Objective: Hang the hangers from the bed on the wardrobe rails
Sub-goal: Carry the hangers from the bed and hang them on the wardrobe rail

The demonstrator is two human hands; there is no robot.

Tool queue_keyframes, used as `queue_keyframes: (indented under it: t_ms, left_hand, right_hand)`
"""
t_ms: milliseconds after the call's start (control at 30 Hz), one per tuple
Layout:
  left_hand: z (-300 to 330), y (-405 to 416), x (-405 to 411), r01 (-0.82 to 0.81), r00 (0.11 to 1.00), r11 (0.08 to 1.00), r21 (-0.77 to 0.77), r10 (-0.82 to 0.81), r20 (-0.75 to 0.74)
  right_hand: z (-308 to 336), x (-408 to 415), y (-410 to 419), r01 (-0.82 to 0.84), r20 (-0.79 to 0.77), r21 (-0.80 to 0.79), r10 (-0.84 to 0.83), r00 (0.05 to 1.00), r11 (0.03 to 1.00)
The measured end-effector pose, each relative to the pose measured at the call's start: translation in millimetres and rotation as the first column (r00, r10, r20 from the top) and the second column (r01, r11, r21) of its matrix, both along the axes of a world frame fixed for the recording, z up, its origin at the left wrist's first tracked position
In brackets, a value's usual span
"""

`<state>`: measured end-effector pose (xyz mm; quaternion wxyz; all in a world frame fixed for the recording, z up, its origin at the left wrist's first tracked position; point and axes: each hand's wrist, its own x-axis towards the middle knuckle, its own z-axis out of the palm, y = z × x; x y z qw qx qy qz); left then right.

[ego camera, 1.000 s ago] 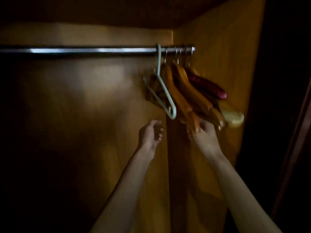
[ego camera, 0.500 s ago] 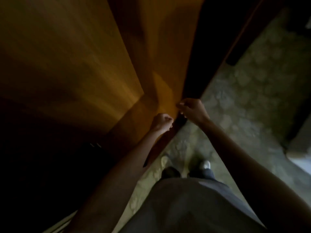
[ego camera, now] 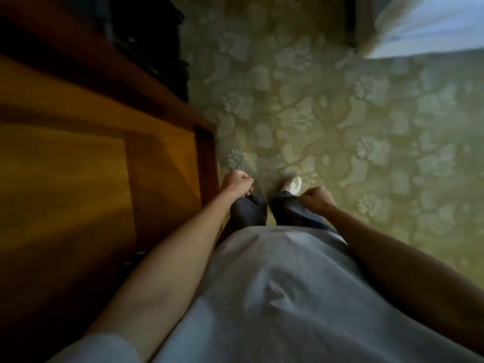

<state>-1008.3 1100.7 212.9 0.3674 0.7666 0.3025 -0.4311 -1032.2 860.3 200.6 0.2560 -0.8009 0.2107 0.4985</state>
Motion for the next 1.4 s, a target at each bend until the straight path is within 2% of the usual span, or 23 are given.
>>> queue_keyframes:
  t_ms: [133, 233, 400, 500, 633, 733, 900, 1033, 1133, 1200, 1300, 1400]
  left_hand:
    - [-12, -84, 43, 0.174, 0.985, 0.985, -0.017, -0.174, 0.012]
    - [-18, -147, 77, 0.335, 0.942, 0.942, -0.03, -0.334, 0.033]
    - [-27, -238, 119, 0.537, 0.844, 0.843, -0.034, -0.536, 0.02]
    - [-31, -274, 140, 0.609, 0.793, 0.793, -0.025, -0.609, 0.0]
    - [-31, -301, 175, 0.633, 0.774, 0.774, 0.018, -0.633, -0.01]
    - [-34, -306, 204, 0.611, 0.792, 0.79, 0.048, -0.608, -0.058]
    - [-36, -319, 266, 0.543, 0.837, 0.83, 0.123, -0.526, -0.149]
    - [-24, -359, 334, 0.537, 0.835, 0.829, 0.153, -0.496, -0.239]
    - [-22, -426, 388, 0.545, 0.832, 0.827, 0.138, -0.513, -0.213]
    - [-24, -487, 421, 0.56, 0.825, 0.822, 0.107, -0.541, -0.164]
    - [-22, -600, 464, 0.63, 0.775, 0.777, 0.003, -0.628, -0.066]
    - [-18, -725, 503, 0.733, 0.679, 0.673, -0.099, -0.734, 0.034]
  right_hand:
    - [-12, -24, -83, 0.276, -0.02, -0.026, -0.277, 0.961, 0.961]
    - [-21, -39, -133, 0.458, -0.012, -0.048, -0.459, 0.888, 0.888]
    - [-29, -73, -192, 0.772, -0.018, -0.058, -0.774, 0.633, 0.633]
    - [-33, -92, -212, 0.868, -0.054, -0.083, -0.872, 0.486, 0.489]
    - [-37, -76, -237, 0.92, -0.092, -0.082, -0.922, 0.375, 0.382]
    - [-39, -15, -272, 0.929, -0.051, -0.015, -0.928, 0.37, 0.371]
    - [-33, 136, -361, 0.905, 0.072, 0.146, -0.917, 0.393, 0.399]
    - [-13, 242, -438, 0.89, 0.129, 0.19, -0.909, 0.396, 0.414]
    - [-3, 286, -490, 0.882, 0.153, 0.2, -0.903, 0.402, 0.427]
    - [-1, 289, -522, 0.904, 0.165, 0.152, -0.912, 0.376, 0.401]
    - [-2, 264, -568, 0.954, 0.141, 0.035, -0.946, 0.29, 0.298]
    - [-4, 228, -612, 0.986, 0.073, -0.066, -0.985, 0.157, 0.152]
